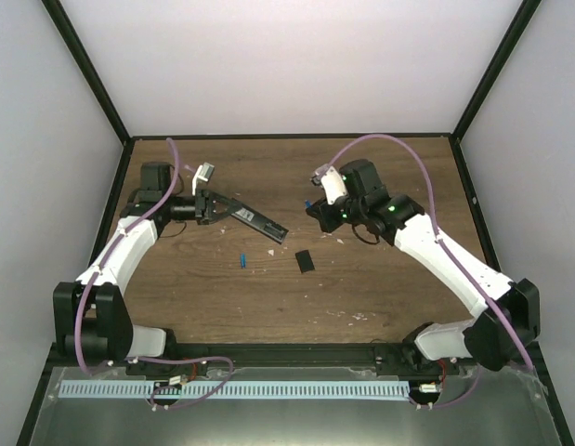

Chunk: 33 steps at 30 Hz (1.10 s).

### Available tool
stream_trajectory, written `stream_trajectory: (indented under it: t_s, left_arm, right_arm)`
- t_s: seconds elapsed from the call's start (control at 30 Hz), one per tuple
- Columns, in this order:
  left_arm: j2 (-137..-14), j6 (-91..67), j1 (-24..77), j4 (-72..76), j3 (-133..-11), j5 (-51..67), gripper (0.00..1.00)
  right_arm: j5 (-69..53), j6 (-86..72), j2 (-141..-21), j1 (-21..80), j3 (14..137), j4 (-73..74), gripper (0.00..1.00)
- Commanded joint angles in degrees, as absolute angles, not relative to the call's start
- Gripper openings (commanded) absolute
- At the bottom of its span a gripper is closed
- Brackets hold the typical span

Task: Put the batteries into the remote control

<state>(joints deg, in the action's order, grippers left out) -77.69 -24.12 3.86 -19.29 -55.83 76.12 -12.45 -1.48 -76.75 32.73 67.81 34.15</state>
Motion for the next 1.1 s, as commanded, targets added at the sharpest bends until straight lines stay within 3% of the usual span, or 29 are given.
stream_trajectory:
  t_s: [0.0, 1.07]
  left_arm:
    - [-77.72, -25.92, 4.21, -16.27, -56.77, 78.70, 0.00]
    - [-77.44, -29.41, 4.83, -12.31, -55.77, 79.27, 0.00]
  right_arm:
    - [-17.64, 3.27, -75.23, 37.86, 70.92, 29.47, 0.01]
    - [-24.39, 5.93, -76.60, 46.21, 71.21, 26.43, 0.01]
